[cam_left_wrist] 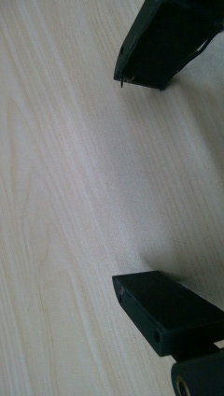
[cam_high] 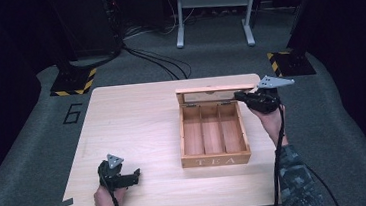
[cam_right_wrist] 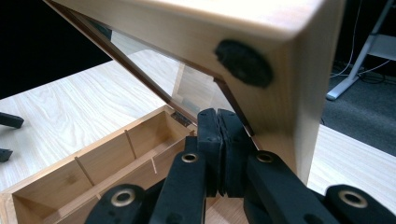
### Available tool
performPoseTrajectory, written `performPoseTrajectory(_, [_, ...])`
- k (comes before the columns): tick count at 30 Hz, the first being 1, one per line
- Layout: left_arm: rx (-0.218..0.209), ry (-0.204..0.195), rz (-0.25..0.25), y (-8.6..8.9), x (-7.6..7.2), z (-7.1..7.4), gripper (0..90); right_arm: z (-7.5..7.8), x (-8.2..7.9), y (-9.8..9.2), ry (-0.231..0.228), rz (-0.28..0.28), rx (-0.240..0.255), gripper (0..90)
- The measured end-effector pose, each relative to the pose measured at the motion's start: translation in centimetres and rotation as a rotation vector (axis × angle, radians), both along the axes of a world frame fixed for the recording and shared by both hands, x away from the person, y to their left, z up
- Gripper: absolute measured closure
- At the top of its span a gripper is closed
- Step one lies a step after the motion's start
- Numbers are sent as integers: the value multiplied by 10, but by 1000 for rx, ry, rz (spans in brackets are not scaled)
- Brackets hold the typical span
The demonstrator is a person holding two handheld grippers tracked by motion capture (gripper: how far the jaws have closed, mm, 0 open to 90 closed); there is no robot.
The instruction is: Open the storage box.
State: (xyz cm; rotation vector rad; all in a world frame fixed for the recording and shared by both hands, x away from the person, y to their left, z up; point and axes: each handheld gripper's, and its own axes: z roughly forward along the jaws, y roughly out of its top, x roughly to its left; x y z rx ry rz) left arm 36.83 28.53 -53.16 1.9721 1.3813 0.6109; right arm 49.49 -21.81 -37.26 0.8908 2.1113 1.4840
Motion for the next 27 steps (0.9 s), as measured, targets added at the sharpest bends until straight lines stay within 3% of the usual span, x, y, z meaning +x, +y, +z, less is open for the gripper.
performPoseTrajectory(27, [0, 0, -1, 0, 0, 0, 39, 0, 1, 0, 4, -2, 5, 882])
